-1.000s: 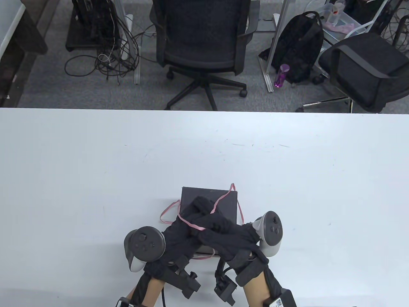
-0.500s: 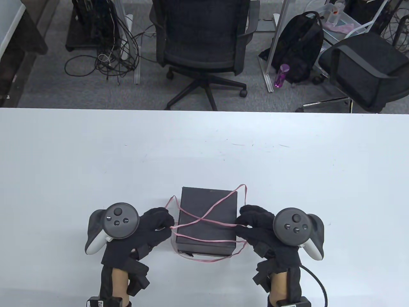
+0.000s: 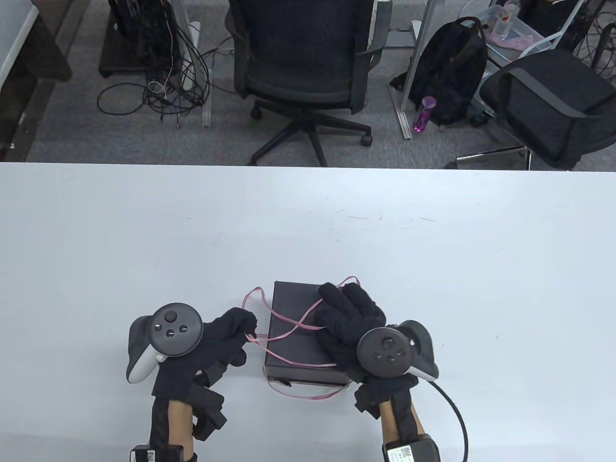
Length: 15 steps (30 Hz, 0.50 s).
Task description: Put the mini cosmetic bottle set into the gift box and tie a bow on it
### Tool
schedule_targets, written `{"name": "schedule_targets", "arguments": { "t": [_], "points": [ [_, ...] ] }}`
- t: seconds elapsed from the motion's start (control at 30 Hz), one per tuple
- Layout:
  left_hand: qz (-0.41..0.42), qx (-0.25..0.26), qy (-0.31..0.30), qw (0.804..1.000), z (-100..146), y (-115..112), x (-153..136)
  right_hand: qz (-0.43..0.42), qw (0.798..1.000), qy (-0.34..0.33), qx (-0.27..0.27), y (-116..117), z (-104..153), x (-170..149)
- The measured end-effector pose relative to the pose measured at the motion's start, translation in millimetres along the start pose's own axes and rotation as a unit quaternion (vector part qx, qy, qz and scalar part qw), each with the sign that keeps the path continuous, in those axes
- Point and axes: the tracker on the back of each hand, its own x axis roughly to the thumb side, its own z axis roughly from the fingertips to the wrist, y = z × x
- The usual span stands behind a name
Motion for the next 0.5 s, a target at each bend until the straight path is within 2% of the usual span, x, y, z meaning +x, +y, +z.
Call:
{"name": "schedule_targets", "arguments": {
  "t": [0.03, 0.1, 0.13, 0.17, 0.23, 0.33, 0.5],
  "points": [
    [-0.003, -0.002, -0.009, 1.000, 0, -1, 4, 0.030, 0.999, 0.011, 0.029, 7, -3, 3],
    [-0.008, 0.000, -0.018, 1.000, 2, -1, 7, 0.094, 0.993, 0.047, 0.054, 13, -6, 2],
    [-0.010, 0.004, -0.018, 1.000, 3, 0, 8, 0.115, 0.991, 0.056, 0.047, 11, -5, 1],
    [-0.013, 0.009, -0.015, 1.000, 5, 1, 7, 0.135, 0.989, 0.066, 0.011, 5, -2, -1],
    [-0.015, 0.025, -0.007, 1.000, 7, 4, 5, 0.164, 0.982, 0.088, -0.027, -4, 3, -5],
    [-0.009, 0.046, 0.001, 0.999, 7, 5, 1, 0.151, 0.980, 0.125, -0.021, -13, 8, -10],
    [-0.026, 0.099, 0.031, 0.994, 7, 7, -6, 0.118, 0.982, 0.147, -0.028, -26, 17, -16]
  ]
}}
